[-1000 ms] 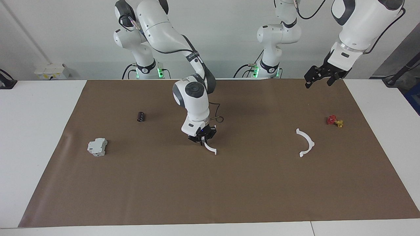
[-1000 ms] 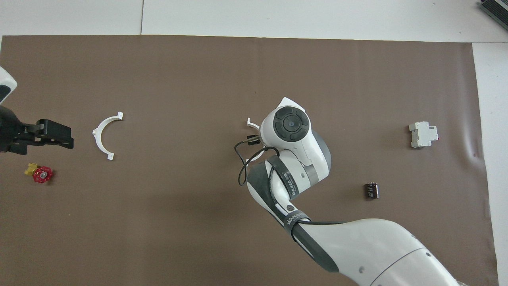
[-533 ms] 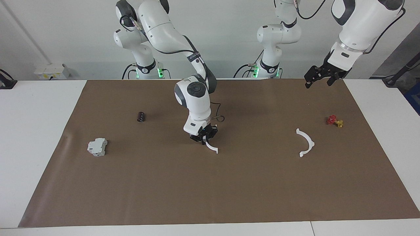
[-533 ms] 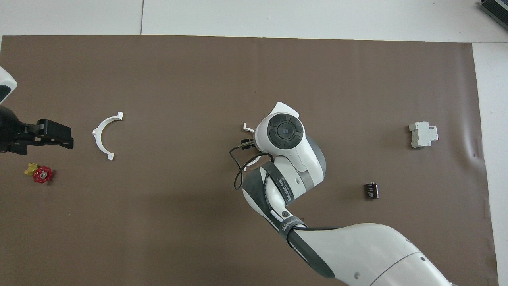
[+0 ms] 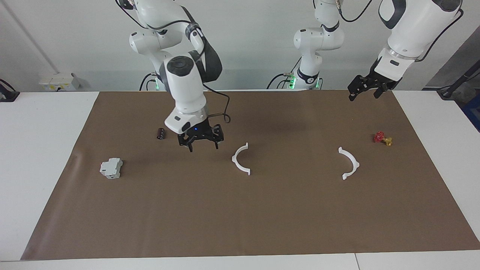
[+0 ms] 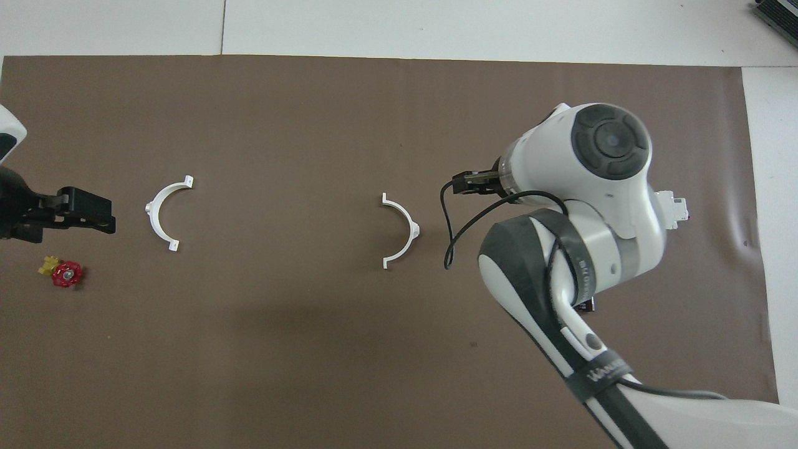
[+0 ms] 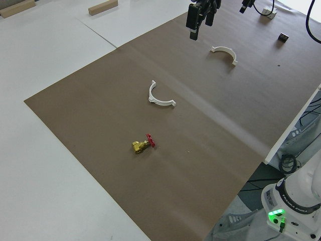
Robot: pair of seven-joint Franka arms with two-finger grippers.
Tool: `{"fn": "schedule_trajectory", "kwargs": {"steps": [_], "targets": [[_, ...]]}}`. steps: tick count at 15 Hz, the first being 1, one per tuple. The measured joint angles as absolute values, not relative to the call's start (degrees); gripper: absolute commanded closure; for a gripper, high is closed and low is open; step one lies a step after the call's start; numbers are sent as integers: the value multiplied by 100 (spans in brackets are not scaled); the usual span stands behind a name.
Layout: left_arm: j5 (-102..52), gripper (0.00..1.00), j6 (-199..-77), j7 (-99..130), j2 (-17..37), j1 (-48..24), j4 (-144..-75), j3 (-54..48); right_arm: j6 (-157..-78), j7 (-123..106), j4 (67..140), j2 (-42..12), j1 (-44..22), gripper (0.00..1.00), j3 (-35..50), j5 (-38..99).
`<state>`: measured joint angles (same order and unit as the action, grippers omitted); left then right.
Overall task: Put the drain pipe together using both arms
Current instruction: 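Release the clamp half and withdraw the right gripper to rest, then reach and grasp the other white clamp half with the left gripper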
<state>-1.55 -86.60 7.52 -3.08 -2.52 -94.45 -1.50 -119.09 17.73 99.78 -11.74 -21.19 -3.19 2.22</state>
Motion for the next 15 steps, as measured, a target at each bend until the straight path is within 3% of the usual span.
{"fn": "schedule_trajectory", "kwargs": {"steps": [5,8,13,15], "targets": [[-155,0,-8651,771,-309,-242,-9447,-146,-10858,1773,9988,-847,-1162,0,-346,213],[-151,0,-8798,784,-358,-164,-9612,-131,-10633,1572,9989,-793,-541,0,-356,187],[-135,0,-11613,727,-883,171,-11792,-117,-10262,546,9971,-373,122,0,-365,5],[-135,0,-12100,670,-795,284,-12182,-110,-9970,256,9876,-103,223,0,-366,-175]]}}
